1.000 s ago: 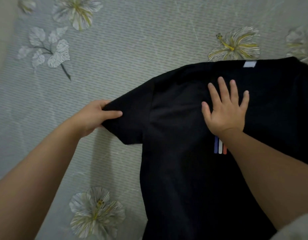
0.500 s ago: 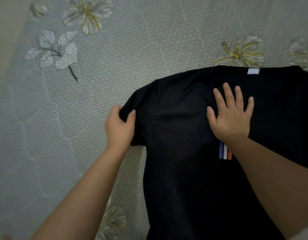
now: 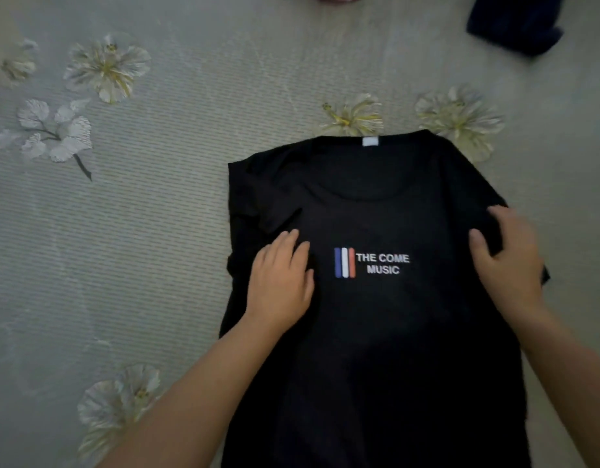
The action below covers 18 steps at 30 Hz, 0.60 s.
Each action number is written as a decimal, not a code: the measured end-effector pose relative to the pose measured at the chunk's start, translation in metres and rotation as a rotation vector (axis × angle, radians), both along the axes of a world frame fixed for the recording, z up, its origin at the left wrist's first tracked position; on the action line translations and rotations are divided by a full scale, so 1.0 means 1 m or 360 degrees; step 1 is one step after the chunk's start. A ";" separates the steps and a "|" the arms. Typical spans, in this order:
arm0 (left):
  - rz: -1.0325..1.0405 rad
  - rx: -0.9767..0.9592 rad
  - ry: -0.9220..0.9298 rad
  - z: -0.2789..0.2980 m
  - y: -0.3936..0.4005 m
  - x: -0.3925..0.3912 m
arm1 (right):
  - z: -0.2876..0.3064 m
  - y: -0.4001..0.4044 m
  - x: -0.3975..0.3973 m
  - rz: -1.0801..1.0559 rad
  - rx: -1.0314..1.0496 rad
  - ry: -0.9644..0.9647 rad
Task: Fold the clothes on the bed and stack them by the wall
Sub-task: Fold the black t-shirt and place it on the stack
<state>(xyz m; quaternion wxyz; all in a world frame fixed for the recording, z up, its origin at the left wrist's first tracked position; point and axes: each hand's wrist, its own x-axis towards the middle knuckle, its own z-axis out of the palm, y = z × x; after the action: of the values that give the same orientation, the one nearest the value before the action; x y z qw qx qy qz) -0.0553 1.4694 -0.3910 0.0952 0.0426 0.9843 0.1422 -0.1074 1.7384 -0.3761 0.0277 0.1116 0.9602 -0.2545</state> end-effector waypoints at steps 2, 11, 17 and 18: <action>-0.0100 0.0020 0.0021 -0.011 0.015 0.018 | -0.004 0.037 0.024 -0.0407 0.0047 -0.0235; 0.0313 -0.0012 -0.0173 -0.057 0.091 0.017 | -0.043 0.082 0.022 -0.1113 -0.0809 -0.0330; 0.0347 -0.0060 -0.0134 -0.061 0.092 0.017 | -0.030 0.115 -0.016 -0.1333 -0.0861 0.0056; 0.0351 -0.0061 -0.0136 -0.061 0.093 0.017 | -0.029 0.123 -0.021 -0.1404 -0.0915 0.0074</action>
<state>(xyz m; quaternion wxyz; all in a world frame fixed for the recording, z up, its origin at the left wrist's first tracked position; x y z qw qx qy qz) -0.0387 1.5623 -0.4518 0.1218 -0.0737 0.9806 0.1347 -0.1282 1.8618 -0.4053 -0.0737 0.4873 0.7138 -0.4976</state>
